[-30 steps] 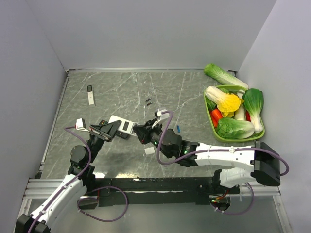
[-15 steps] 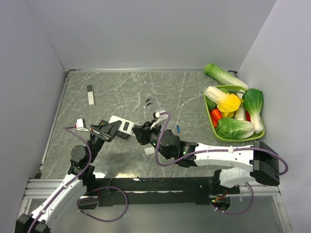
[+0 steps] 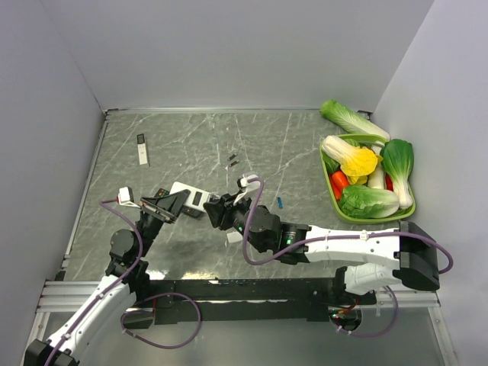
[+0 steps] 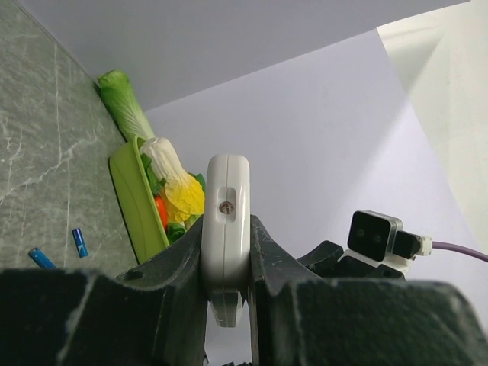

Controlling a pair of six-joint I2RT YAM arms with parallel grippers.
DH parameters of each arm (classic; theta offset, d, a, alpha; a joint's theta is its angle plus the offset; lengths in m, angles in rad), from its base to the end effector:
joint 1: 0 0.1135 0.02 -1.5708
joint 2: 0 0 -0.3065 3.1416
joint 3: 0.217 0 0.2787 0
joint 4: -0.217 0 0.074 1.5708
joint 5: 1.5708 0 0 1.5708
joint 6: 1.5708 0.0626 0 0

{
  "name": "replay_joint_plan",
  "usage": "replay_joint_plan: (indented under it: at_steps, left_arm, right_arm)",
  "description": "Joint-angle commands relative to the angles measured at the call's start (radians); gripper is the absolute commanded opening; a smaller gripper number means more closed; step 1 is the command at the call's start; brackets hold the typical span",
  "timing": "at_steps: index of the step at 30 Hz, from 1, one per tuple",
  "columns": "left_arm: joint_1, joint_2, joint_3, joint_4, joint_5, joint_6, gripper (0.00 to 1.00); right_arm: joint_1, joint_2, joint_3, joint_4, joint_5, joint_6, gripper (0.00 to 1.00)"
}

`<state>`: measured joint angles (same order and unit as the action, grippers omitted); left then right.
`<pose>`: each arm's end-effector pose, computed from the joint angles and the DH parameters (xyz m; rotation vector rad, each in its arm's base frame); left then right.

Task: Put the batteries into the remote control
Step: Load the battery into the remote control.

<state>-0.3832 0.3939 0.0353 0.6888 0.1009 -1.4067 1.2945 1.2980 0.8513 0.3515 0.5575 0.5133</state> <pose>0.1292 -0.0589 0.2360 -0.6048 1.2808 -1.5877 0.1233 0.3136 0.3331 -0.2350 1.7166 0.9009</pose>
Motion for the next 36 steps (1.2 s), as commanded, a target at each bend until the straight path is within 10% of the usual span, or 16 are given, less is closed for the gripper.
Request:
replay_joint_plan:
  at_steps: [1,21,28,36]
  left_arm:
    - [-0.002,-0.026,-0.071,0.112,-0.035,-0.026,0.01]
    - [-0.003,-0.044,-0.074,0.060,-0.017,-0.028,0.01]
    - [-0.002,-0.029,-0.052,0.037,0.025,-0.018,0.01]
    - [-0.002,0.045,-0.041,0.087,0.079,-0.029,0.01]
  right_arm:
    - [0.012,0.020,0.045,-0.106,0.044,-0.019,0.47]
    - [0.019,-0.116,0.103,-0.193,-0.024,-0.310,0.78]
    - [-0.102,-0.267,0.120,-0.304,-0.428,-0.487,0.84]
    - [-0.293,-0.244,0.143,-0.382,-0.804,-0.558,0.62]
